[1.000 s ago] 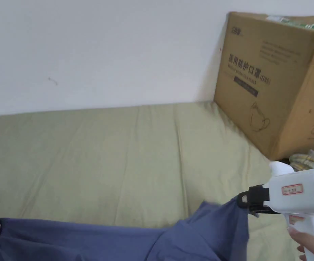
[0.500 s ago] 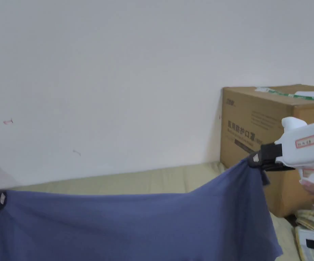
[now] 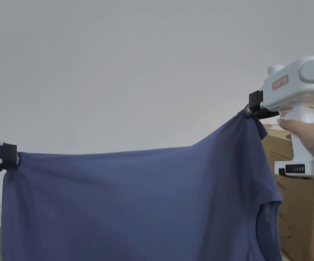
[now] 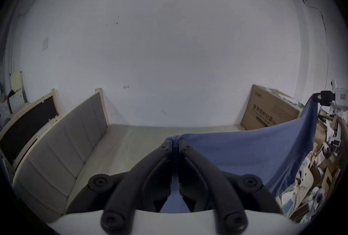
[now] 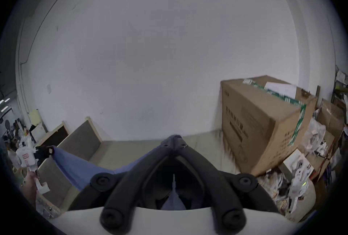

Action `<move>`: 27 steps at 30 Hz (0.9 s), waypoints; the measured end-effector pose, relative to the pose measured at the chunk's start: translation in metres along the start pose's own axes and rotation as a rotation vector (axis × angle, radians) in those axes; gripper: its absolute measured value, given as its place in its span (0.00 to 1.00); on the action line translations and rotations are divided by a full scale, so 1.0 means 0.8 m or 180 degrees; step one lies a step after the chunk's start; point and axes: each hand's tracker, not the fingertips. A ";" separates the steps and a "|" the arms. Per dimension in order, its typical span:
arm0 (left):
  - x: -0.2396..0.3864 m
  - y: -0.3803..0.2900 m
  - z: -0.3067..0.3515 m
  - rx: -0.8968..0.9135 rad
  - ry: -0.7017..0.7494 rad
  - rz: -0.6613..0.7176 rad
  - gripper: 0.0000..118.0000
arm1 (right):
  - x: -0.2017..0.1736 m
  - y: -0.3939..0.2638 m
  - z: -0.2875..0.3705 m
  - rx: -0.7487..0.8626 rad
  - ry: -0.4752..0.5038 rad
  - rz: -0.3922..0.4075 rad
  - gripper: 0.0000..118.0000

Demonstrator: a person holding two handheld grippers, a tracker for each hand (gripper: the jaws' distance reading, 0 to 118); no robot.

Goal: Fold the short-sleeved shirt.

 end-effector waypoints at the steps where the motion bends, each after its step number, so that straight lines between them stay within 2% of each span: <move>1: 0.002 0.011 -0.012 0.0046 -0.0006 0.0039 0.03 | -0.004 0.015 -0.010 0.0049 -0.0040 0.0024 0.01; 9: 0.021 0.067 -0.100 0.0398 0.0054 0.0059 0.03 | -0.018 0.093 -0.073 0.0443 -0.0319 0.0196 0.01; 15: 0.029 0.058 -0.161 0.0568 0.0188 -0.0020 0.02 | -0.006 0.073 -0.123 0.0506 -0.0488 0.0340 0.01; 18: 0.034 0.012 -0.204 0.0326 0.0230 -0.0085 0.02 | 0.010 0.009 -0.168 0.0219 -0.0523 0.0392 0.01; 21: 0.035 -0.070 -0.241 -0.0088 0.0132 -0.0029 0.02 | 0.035 -0.094 -0.211 -0.0224 -0.0514 0.0271 0.01; 24: 0.027 -0.195 -0.262 -0.0714 0.0009 0.0271 0.02 | 0.070 -0.229 -0.239 -0.0834 -0.0397 0.0017 0.01; 27: 0.024 -0.339 -0.257 -0.1436 0.0011 0.0330 0.02 | 0.100 -0.380 -0.233 -0.1525 -0.0473 -0.0010 0.01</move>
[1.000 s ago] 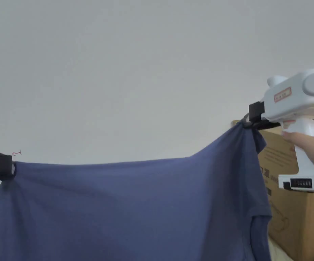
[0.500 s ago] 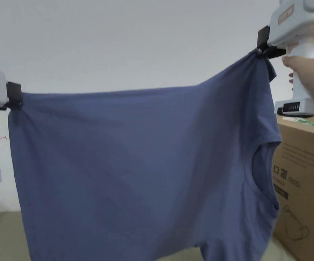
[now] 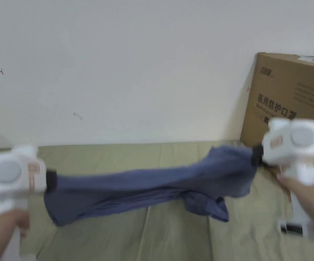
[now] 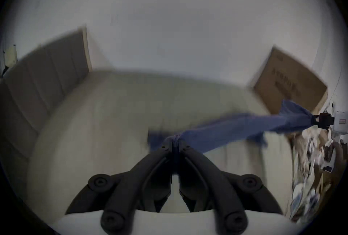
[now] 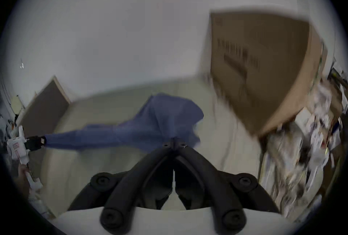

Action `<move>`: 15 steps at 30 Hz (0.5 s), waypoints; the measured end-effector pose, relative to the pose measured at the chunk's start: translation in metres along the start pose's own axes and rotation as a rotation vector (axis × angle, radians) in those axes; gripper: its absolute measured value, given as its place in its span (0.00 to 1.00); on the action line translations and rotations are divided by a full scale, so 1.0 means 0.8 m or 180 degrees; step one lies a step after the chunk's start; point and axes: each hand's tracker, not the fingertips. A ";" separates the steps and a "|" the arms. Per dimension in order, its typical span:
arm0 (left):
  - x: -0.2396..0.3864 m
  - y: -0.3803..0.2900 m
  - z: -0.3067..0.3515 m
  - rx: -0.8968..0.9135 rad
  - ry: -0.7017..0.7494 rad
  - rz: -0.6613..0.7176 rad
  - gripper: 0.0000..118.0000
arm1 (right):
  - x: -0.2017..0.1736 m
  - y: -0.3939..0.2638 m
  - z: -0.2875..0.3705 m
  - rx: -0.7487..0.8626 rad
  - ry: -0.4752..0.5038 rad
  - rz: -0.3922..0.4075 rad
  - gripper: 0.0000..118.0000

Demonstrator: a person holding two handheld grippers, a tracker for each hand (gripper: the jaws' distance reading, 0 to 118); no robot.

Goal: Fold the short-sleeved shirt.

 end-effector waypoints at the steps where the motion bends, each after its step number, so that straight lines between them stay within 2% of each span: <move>1: -0.006 -0.041 -0.011 -0.0188 0.0043 -0.0030 0.02 | 0.009 -0.042 -0.015 -0.0211 -0.0015 0.0019 0.01; 3: -0.021 -0.126 -0.016 -0.0506 0.0049 -0.0052 0.02 | 0.027 -0.130 -0.026 -0.0607 -0.0013 0.0004 0.01; 6: -0.053 -0.208 -0.007 -0.0861 0.0089 -0.0078 0.02 | 0.060 -0.229 -0.014 -0.0995 -0.0035 0.0013 0.01; 8: -0.067 -0.245 0.018 -0.0865 0.0085 -0.0147 0.02 | 0.076 -0.278 0.008 -0.1183 -0.0131 0.0223 0.01; 10: -0.074 -0.270 0.053 -0.0787 0.0158 -0.0357 0.02 | 0.092 -0.318 0.038 -0.1278 -0.0062 0.0346 0.01; 15: -0.089 -0.310 0.119 -0.0827 0.0101 -0.0537 0.02 | 0.108 -0.382 0.112 -0.1473 0.0090 0.0366 0.01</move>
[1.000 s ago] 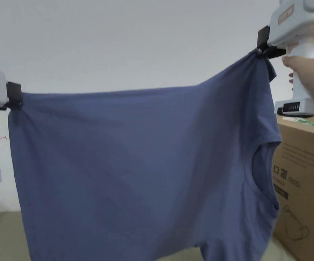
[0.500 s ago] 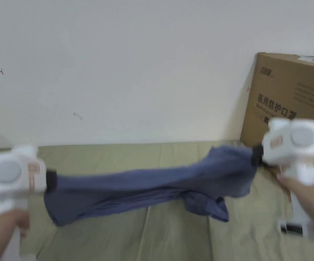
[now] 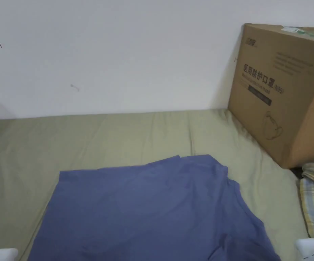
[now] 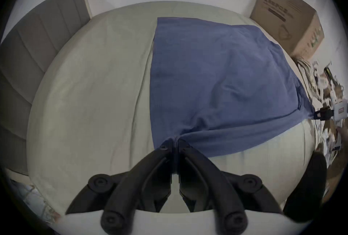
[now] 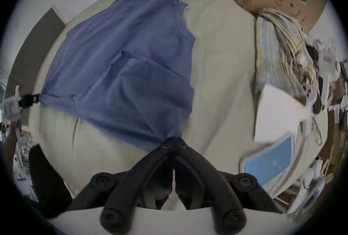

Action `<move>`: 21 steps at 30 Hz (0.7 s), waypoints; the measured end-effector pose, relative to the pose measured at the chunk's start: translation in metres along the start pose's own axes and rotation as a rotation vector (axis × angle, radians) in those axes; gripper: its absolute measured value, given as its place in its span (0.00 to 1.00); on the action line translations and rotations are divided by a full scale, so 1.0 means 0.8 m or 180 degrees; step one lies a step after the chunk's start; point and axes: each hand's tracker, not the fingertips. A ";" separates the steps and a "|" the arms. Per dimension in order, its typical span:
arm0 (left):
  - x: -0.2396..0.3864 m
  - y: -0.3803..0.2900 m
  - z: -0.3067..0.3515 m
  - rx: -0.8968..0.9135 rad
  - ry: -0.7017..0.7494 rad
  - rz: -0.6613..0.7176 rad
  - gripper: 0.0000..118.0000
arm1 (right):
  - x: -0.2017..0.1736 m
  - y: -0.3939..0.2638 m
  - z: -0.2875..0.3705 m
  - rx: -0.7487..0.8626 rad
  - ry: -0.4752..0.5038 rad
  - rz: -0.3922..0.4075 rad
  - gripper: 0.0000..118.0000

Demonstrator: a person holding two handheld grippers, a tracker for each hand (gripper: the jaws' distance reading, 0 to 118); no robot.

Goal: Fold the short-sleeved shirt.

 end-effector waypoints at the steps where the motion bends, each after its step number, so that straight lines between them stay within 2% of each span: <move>1: -0.002 -0.008 0.007 0.0020 -0.0014 -0.0035 0.02 | -0.003 -0.011 0.005 -0.0019 -0.0001 0.0086 0.01; 3: -0.005 -0.020 0.015 -0.0016 -0.0081 -0.0022 0.03 | -0.010 -0.028 0.013 0.0003 -0.0056 0.0229 0.01; 5: -0.009 -0.029 0.019 -0.0049 -0.0197 0.0063 0.04 | -0.016 -0.037 0.016 0.0042 -0.0048 0.0214 0.01; 6: -0.010 -0.034 0.022 -0.0033 -0.0230 0.0084 0.09 | -0.018 -0.037 0.016 0.0087 -0.0036 0.0178 0.02; 7: -0.011 -0.037 0.025 0.0006 -0.0223 0.0091 0.20 | -0.019 -0.038 0.019 0.0177 -0.0030 0.0121 0.06; 8: -0.012 -0.040 0.030 0.0039 -0.0205 0.0110 0.53 | -0.021 -0.038 0.022 0.0271 -0.0017 0.0043 0.27; 9: -0.016 -0.043 0.034 0.0070 -0.0201 0.0140 0.83 | -0.024 -0.038 0.028 0.0364 -0.0098 -0.0039 0.56; 10: -0.019 -0.045 0.039 0.0087 -0.0237 0.0195 1.00 | -0.027 -0.038 0.034 0.0472 -0.0142 -0.0137 0.85; 11: -0.014 -0.051 0.052 0.0129 -0.0309 0.0279 0.99 | -0.028 -0.037 0.040 0.0527 -0.0060 -0.0235 1.00; 12: -0.016 -0.052 0.068 0.0463 -0.0410 0.0370 1.00 | -0.029 -0.037 0.050 0.0625 0.0080 -0.0314 0.98; 14: -0.016 -0.054 0.089 0.0376 -0.0357 0.0380 1.00 | -0.040 -0.032 0.074 0.0870 0.0157 -0.0426 0.97; 17: -0.004 -0.055 0.133 0.0802 -0.0322 0.0553 1.00 | -0.056 -0.027 0.110 0.1163 0.0253 -0.0564 0.98; 21: 0.011 -0.049 0.176 0.1104 -0.0381 0.0630 0.99 | -0.085 -0.020 0.149 0.1566 0.0698 -0.0845 0.96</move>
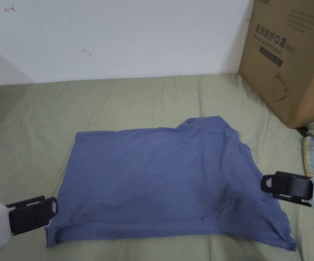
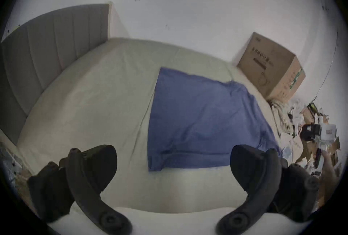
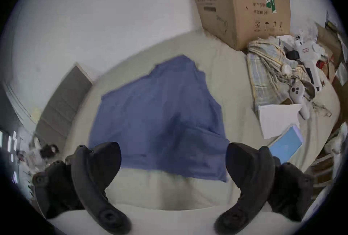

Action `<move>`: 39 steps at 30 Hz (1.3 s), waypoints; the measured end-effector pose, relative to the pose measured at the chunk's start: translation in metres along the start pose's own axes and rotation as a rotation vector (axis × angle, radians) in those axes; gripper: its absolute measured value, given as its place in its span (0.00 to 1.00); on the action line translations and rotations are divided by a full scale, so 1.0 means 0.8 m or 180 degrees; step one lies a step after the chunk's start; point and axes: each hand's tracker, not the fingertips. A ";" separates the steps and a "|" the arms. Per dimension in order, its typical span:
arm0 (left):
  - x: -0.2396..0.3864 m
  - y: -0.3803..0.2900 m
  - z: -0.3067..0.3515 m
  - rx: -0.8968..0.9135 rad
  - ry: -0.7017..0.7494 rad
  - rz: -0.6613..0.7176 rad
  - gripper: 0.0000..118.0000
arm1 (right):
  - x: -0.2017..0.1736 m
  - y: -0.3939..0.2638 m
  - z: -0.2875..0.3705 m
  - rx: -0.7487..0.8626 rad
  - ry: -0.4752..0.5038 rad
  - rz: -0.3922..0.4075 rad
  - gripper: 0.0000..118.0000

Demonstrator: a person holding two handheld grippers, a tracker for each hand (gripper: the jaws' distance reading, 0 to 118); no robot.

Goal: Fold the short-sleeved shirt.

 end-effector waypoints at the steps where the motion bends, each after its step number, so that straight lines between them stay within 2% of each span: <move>1: 0.005 0.002 0.005 -0.0030 -0.0050 -0.0049 0.98 | -0.007 0.004 0.001 0.0027 0.0068 -0.0062 0.93; 2: 0.010 0.007 0.005 -0.0034 -0.0075 -0.0104 0.90 | -0.014 0.006 0.000 0.0011 0.0186 -0.0077 0.76; 3: 0.019 0.010 0.003 -0.0107 0.0059 -0.0211 0.75 | -0.018 0.009 -0.002 -0.0015 0.0266 -0.0051 0.40; 4: 0.025 0.012 -0.001 -0.0111 0.0204 -0.0282 0.43 | -0.024 0.012 -0.011 -0.0079 0.0237 0.0014 0.00; 5: 0.030 0.012 -0.009 -0.0223 0.0401 -0.0376 0.00 | -0.026 0.011 -0.013 -0.0049 0.0184 0.0028 0.00; 6: 0.026 0.015 -0.018 -0.0229 0.0585 -0.0440 0.00 | -0.026 0.011 -0.016 -0.0070 0.0129 0.0100 0.00; 8: 0.015 0.016 -0.037 -0.0486 0.0494 -0.0317 0.00 | -0.024 0.012 -0.022 -0.0086 0.0083 0.0163 0.00; 11: -0.006 0.015 -0.083 -0.1003 0.0545 -0.0129 0.00 | -0.010 0.013 -0.030 -0.0200 0.0151 0.0010 0.00; 12: -0.012 0.011 -0.099 -0.1120 0.0521 -0.0112 0.05 | -0.002 0.013 -0.034 -0.0262 0.0144 -0.0075 0.00; 13: -0.016 0.007 -0.112 -0.1154 0.0460 -0.0080 0.24 | 0.006 0.012 -0.037 -0.0283 0.0127 -0.0102 0.00; 14: -0.025 0.003 -0.131 -0.1168 0.0451 -0.0106 0.71 | 0.014 0.011 -0.041 -0.0316 0.0111 -0.0108 0.00; 15: -0.025 -0.002 -0.147 -0.1297 0.0496 -0.0132 0.99 | 0.017 0.008 -0.044 -0.0368 0.0072 -0.0095 0.00; 16: -0.026 -0.007 -0.158 -0.1387 0.0514 -0.0147 0.99 | 0.023 0.007 -0.046 -0.0402 0.0029 -0.0076 0.00; 17: -0.031 -0.007 -0.163 -0.1175 0.0406 -0.0101 0.98 | 0.032 0.005 -0.049 -0.0444 -0.0027 -0.0061 0.00; 19: -0.042 -0.008 -0.176 -0.1376 0.0590 -0.0248 0.98 | 0.041 0.001 -0.056 -0.0613 -0.0115 -0.0025 0.00; 20: -0.045 -0.009 -0.180 -0.1393 0.0615 -0.0293 0.94 | 0.048 0.000 -0.060 -0.0676 -0.0164 0.0018 0.00; 21: -0.048 -0.008 -0.181 -0.1434 0.0569 -0.0351 0.80 | 0.056 -0.001 -0.064 -0.0720 -0.0209 0.0056 0.00; 22: -0.026 -0.020 -0.191 -0.1472 0.0474 -0.0404 0.51 | 0.063 -0.001 -0.067 -0.0768 -0.0239 0.0072 0.00; 23: -0.023 -0.021 -0.188 -0.1451 0.0412 -0.0464 0.02 | 0.066 -0.003 -0.072 -0.0858 -0.0293 0.0093 0.00; 26: -0.001 -0.029 -0.164 -0.1265 0.0400 -0.0618 0.02 | 0.090 -0.008 -0.085 -0.1070 -0.0461 0.0182 0.00; 27: 0.004 -0.031 -0.158 -0.1249 0.0391 -0.0686 0.02 | 0.093 -0.013 -0.089 -0.1141 -0.0510 0.0245 0.04; 28: 0.008 -0.032 -0.152 -0.1220 0.0405 -0.0727 0.02 | 0.099 -0.016 -0.094 -0.1196 -0.0552 0.0297 0.19; 29: 0.011 -0.034 -0.147 -0.1218 0.0418 -0.0745 0.02 | 0.104 -0.019 -0.097 -0.1225 -0.0596 0.0347 0.19; 30: 0.006 -0.033 -0.148 -0.1183 0.0432 -0.0754 0.02 | 0.107 -0.023 -0.101 -0.1232 -0.0681 0.0421 0.28; 31: 0.007 -0.033 -0.143 -0.1158 0.0414 -0.0722 0.02 | 0.107 -0.029 -0.107 -0.1289 -0.0779 0.0494 0.47; 32: 0.007 -0.031 -0.140 -0.1138 0.0400 -0.0676 0.02 | 0.111 -0.034 -0.115 -0.1416 -0.0819 0.0553 0.87; 33: 0.005 -0.029 -0.138 -0.1128 0.0377 -0.0618 0.02 | 0.114 -0.040 -0.120 -0.1479 -0.0778 0.0580 1.00; 36: 0.002 -0.025 -0.134 -0.1093 0.0378 -0.0509 0.02 | 0.120 -0.053 -0.141 -0.1627 -0.0789 0.0655 0.98; 37: 0.001 -0.024 -0.133 -0.1082 0.0375 -0.0500 0.02 | 0.119 -0.056 -0.144 -0.1676 -0.0766 0.0692 0.93; 38: 0.005 -0.026 -0.129 -0.1073 0.0369 -0.0497 0.02 | 0.116 -0.058 -0.145 -0.1679 -0.0713 0.0749 0.69; 39: 0.005 -0.026 -0.129 -0.1073 0.0364 -0.0499 0.02 | 0.112 -0.063 -0.144 -0.1678 -0.0756 0.0892 0.51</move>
